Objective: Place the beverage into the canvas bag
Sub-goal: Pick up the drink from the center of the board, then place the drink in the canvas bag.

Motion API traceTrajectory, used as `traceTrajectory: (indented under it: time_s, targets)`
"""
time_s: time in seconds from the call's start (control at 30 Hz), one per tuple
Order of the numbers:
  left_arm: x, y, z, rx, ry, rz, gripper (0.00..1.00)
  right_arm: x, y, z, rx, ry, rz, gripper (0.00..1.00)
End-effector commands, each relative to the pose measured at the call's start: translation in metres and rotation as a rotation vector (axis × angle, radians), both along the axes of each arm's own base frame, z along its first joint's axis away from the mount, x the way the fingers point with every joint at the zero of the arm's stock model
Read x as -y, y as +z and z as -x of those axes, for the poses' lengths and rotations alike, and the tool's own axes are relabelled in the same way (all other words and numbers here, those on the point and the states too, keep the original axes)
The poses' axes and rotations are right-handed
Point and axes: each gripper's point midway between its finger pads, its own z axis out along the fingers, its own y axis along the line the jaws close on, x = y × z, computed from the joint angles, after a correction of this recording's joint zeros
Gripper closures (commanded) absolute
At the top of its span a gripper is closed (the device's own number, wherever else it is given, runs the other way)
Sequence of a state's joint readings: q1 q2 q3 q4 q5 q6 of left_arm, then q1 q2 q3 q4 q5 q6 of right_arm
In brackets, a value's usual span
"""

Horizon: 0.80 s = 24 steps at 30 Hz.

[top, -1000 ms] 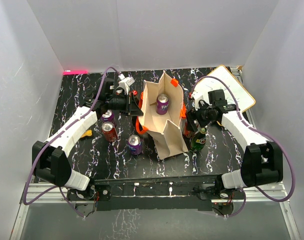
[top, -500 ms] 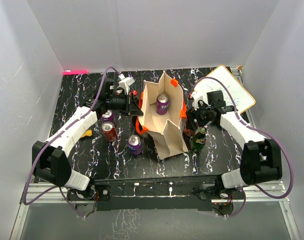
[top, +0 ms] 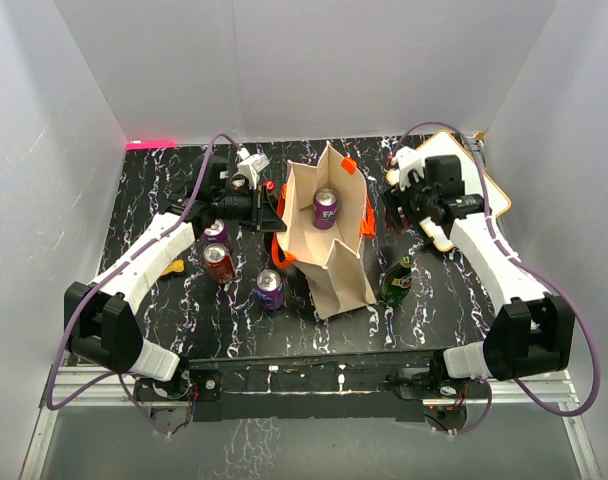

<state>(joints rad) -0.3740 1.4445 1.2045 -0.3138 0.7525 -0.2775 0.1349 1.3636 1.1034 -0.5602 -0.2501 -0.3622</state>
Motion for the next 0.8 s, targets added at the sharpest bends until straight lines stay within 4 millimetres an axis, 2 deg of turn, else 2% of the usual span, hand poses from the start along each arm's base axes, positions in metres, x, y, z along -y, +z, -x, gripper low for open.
traceTrajectory:
  time_s: [0.0, 0.23, 0.43, 0.57, 0.63, 0.7, 0.77]
  targets:
    - [0.0, 0.016, 0.001, 0.051, -0.004, 0.026, 1.0, 0.001, 0.132, -0.031, 0.354, -0.039, -0.046, 0.92]
    - [0.006, 0.015, 0.003, 0.025, -0.038, 0.056, 1.0, -0.018, 0.22, -0.03, 0.502, 0.045, -0.137, 0.92]
    - [0.011, 0.015, 0.007, 0.016, -0.081, 0.083, 1.0, -0.056, 0.263, -0.018, 0.549, 0.231, -0.212, 0.92]
    - [0.014, 0.017, 0.009, 0.011, -0.102, 0.098, 1.0, -0.093, 0.274, -0.005, 0.537, 0.392, -0.27, 0.92]
    - [0.014, 0.017, 0.009, 0.016, -0.106, 0.098, 1.0, -0.115, 0.272, 0.005, 0.51, 0.494, -0.298, 0.92]
    - [0.014, 0.017, 0.008, 0.017, -0.107, 0.095, 1.0, -0.138, 0.263, 0.015, 0.467, 0.577, -0.317, 0.92]
    - [0.014, 0.016, 0.008, 0.013, -0.11, 0.095, 1.0, -0.155, 0.244, 0.023, 0.409, 0.634, -0.32, 0.92]
